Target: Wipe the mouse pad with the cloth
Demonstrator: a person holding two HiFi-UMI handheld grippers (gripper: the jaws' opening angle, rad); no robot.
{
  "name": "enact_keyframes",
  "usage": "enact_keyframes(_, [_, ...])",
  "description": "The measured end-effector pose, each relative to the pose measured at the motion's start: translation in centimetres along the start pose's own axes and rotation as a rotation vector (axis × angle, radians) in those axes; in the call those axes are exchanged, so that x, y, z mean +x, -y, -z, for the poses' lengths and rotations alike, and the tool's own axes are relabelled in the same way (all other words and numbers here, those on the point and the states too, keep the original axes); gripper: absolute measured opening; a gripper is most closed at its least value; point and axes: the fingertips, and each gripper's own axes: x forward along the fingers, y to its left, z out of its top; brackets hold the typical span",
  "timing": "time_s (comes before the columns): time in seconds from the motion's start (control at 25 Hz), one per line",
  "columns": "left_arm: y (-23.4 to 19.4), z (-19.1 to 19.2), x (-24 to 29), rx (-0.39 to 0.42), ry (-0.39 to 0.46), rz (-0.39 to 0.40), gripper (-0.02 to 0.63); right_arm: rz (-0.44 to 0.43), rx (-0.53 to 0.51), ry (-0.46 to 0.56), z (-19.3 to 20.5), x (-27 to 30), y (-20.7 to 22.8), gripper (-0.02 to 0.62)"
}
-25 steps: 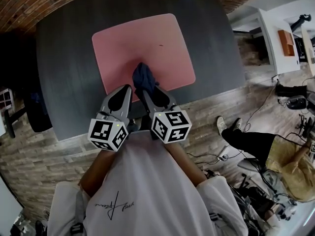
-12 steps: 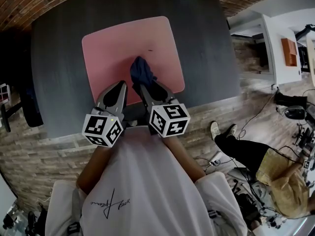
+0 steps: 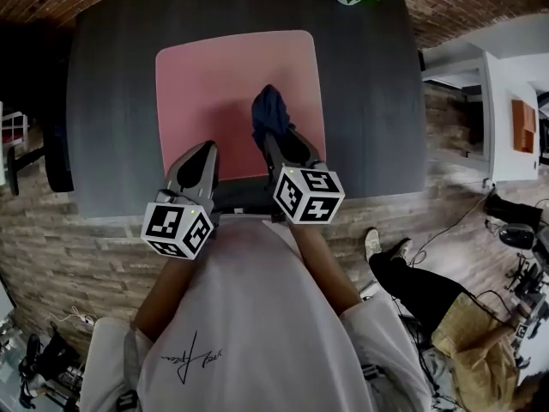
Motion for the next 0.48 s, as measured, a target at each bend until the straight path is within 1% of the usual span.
enact_keyframes(0.08, [-0.3,-0.2,-0.1,-0.025,0.013,-0.019,0.013,-0.001,0.004,0.000,-0.5,0.4,0.8,0.123])
enact_keyframes(0.16, [-0.8,-0.4,0.0,-0.041,0.025,-0.022,0.012,-0.004,0.016,0.007,-1.0,1.1,1.3,0.124])
enact_keyframes(0.32, [-1.4,-0.6,1.0,-0.042,0.037,-0.007,0.014,0.019,0.009,0.011,-1.7,2.7,2.2,0.126])
enact_keyframes(0.48, [-0.5,-0.9,2.8,-0.042,0.025,0.013,0.014,0.053,0.010,0.016,-3.5,3.2,4.7,0.127])
